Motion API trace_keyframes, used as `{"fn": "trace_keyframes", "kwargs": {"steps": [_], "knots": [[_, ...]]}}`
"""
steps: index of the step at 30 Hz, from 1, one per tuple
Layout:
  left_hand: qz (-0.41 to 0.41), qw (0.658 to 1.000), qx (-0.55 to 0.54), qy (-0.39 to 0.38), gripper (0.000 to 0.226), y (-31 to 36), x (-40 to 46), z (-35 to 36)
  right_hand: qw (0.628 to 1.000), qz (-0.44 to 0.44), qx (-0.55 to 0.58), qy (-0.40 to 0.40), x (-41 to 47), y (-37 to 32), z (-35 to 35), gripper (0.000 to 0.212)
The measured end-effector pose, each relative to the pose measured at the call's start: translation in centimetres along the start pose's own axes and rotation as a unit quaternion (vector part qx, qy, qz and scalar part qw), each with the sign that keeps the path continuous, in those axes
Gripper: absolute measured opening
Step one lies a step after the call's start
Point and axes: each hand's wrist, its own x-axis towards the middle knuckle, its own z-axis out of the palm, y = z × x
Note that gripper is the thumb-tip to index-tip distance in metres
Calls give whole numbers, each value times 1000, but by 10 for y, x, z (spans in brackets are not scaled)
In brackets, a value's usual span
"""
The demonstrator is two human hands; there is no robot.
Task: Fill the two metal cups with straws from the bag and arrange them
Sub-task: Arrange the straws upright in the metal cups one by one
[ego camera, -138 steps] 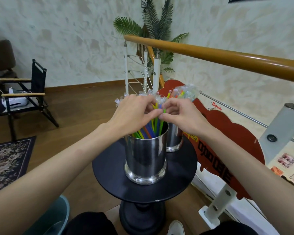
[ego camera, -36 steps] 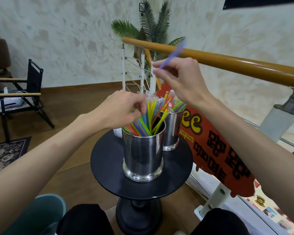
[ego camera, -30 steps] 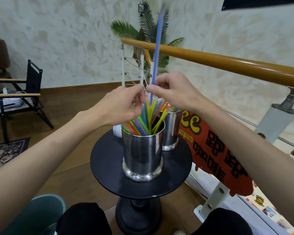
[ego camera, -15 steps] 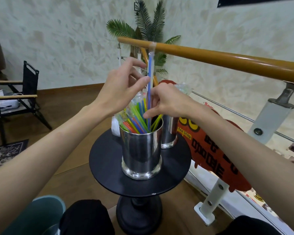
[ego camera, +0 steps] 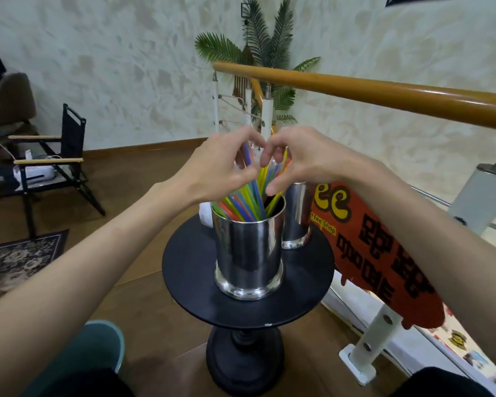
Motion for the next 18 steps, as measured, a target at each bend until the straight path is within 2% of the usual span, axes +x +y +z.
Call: {"fn": "trace_keyframes", "kwargs": {"steps": [2, 5, 8, 10, 12, 14, 18], "knots": [[-8, 999, 42, -24, 34, -3, -2, 1, 999, 10, -16, -34, -1, 5, -6, 53], [10, 988, 114, -105, 19, -5, 3, -1, 994, 39, -62, -79, -2, 13, -6, 61], [28, 976, 145, -157, 6, -8, 9, -2, 991, 45, -81, -94, -2, 24, 4, 59], [38, 973, 162, -161, 11, -10, 10, 2, 992, 44, -68, -99, 0, 32, 12, 53], [48, 971, 179, -153, 33, -12, 10, 6, 992, 45, -60, -102, 1, 38, 16, 48], [48, 973, 171, -146, 42, -14, 9, 9, 992, 48, -39, -106, 2, 41, 16, 42], [55, 974, 165, -144, 18, -18, 10, 9, 992, 50, 39, -106, 4, 44, 16, 27]]}}
